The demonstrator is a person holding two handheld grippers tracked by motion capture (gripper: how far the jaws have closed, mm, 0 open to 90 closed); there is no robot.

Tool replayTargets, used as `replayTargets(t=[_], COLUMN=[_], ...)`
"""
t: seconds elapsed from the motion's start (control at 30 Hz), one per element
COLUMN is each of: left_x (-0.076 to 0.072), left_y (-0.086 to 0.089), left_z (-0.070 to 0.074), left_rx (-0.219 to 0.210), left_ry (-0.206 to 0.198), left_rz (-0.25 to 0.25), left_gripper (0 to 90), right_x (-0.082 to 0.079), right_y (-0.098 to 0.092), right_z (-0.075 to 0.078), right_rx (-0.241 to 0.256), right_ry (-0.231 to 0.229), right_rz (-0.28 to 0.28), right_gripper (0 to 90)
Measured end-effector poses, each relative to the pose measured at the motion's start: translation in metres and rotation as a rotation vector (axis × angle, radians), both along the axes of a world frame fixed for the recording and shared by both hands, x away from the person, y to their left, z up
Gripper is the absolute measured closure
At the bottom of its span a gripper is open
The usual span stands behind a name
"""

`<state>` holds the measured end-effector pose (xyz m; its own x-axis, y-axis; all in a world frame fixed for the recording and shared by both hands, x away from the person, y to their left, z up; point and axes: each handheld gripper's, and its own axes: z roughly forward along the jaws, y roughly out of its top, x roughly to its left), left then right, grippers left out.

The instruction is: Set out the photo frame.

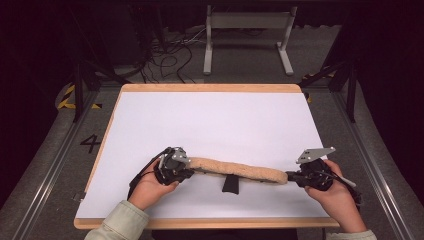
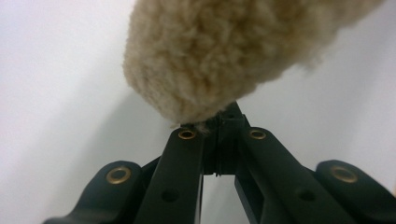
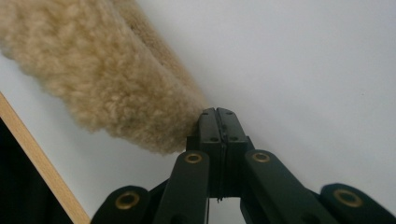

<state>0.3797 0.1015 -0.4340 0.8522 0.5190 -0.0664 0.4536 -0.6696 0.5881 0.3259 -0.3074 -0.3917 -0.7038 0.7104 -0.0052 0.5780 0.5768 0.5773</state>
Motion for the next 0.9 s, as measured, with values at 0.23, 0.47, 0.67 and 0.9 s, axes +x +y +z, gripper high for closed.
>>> replayTargets(t=[0.23,0.47,0.67,0.9], left_x=[0.017,0.031,0.04,0.023], left_y=[-0.008,-0.017,-0.022,-0.016], left_z=[0.0,-0.003,-0.006,0.007], left_rx=[-0.007,-0.036,-0.073,-0.108], left_ry=[-0.007,-0.038,-0.04,-0.057], left_rz=[0.064,0.131,0.175,0.152], left_gripper=[90.0,89.7,89.0,88.6], right_x=[-0.006,-0.013,-0.016,-0.014], right_y=[0.008,0.015,0.021,0.019], right_z=[-0.001,-0.001,-0.002,-0.002], right_rx=[-0.015,-0.023,-0.021,-0.013], right_ry=[0.012,0.018,0.036,0.031], right_rz=[0.024,0.047,0.088,0.074], right_gripper=[90.0,90.0,90.0,90.0])
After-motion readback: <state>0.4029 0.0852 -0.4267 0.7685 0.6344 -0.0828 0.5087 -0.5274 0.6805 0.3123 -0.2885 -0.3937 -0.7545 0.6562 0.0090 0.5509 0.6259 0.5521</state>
